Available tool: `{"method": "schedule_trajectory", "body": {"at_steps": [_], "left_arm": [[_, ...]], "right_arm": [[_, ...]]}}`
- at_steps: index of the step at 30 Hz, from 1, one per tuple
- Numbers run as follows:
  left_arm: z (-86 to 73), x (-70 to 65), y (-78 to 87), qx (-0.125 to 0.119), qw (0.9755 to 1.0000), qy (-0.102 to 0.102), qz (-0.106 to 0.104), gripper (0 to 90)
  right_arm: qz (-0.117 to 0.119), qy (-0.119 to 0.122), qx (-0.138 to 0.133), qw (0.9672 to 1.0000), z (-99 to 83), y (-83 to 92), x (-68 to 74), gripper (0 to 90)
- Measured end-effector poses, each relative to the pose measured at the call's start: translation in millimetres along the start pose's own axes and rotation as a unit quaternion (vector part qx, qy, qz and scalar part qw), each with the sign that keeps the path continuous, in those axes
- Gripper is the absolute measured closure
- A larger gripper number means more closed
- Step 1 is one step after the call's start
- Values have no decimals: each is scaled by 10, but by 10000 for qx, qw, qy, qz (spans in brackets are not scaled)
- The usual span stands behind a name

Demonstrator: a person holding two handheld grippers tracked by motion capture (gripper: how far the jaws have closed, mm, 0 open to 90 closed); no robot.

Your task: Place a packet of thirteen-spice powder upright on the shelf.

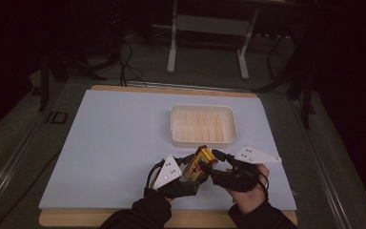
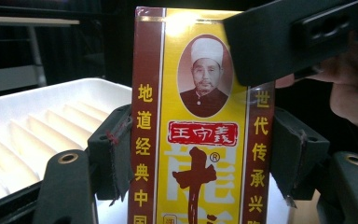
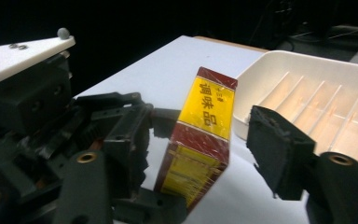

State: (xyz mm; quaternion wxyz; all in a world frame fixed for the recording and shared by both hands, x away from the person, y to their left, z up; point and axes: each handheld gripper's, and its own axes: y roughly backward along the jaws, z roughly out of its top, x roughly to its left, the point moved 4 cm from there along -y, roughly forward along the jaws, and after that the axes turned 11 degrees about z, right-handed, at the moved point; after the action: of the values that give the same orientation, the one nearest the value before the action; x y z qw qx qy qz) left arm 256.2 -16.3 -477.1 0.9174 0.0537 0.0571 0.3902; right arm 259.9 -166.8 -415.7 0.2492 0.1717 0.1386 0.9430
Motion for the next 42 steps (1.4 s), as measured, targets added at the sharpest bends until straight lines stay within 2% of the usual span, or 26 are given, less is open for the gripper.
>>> {"method": "schedule_trajectory", "body": {"at_steps": [3, 5, 6, 9, 12, 17, 23, 24, 25, 27, 31, 32, 33, 34, 36, 42], "left_arm": [[-7, -12, -33, 13, 10000, 58, 9, 326], [-15, -12, -40, -31, 10000, 71, 45, 325], [-19, -12, -44, -30, 9999, 105, 35, 324], [-34, -24, -52, -14, 9999, 17, 150, 324], [-48, -24, -67, 31, 9999, 43, 121, 322], [-45, 3, -84, 53, 9999, 91, 42, 319], [-19, 31, -74, 136, 9998, 117, -4, 290], [-3, 27, -71, 156, 9999, 53, -49, 281], [3, 22, -70, 175, 9998, 1, 15, 264], [14, 24, -64, 192, 9998, -62, -9, 249], [24, 55, -46, 307, 9994, -115, 116, 143], [30, 69, -43, 368, 9993, 20, 24, 131], [34, 85, -46, 469, 9988, 134, -26, 80], [34, 99, -52, 573, 9982, 167, -30, 29], [37, 126, -32, 559, 9984, 58, 110, 20], [46, 196, 39, 517, 9984, 102, 220, 19]], "right_arm": [[-97, -32, 12, 9999, -11, -42, 13, 495], [-308, -59, -14, 9995, -18, -50, 15, 562], [-340, -110, -47, 9994, -19, -49, 14, 589], [-383, -297, -34, 9988, -26, -55, 11, 636], [-482, -317, -24, 9983, -36, -67, 30, 660], [-681, -221, 14, 9974, -15, -98, 80, 673], [-704, -153, 82, 9974, 21, -125, 92, 674], [-694, -179, 69, 9974, 29, -123, 91, 675], [-690, -187, 72, 9974, 37, -123, 90, 674], [-691, -174, 63, 9974, 57, -117, 86, 674], [-699, -175, 16, 9974, 95, -92, 74, 674], [-713, -156, 8, 9973, 105, -85, 70, 674], [-733, -152, -1, 9972, 114, -79, 68, 674], [-755, -154, -22, 9970, 124, -73, 60, 674], [-814, -139, -33, 9966, 150, -64, 40, 674], [-1063, -20, -200, 9941, 262, -18, -24, 674]]}}
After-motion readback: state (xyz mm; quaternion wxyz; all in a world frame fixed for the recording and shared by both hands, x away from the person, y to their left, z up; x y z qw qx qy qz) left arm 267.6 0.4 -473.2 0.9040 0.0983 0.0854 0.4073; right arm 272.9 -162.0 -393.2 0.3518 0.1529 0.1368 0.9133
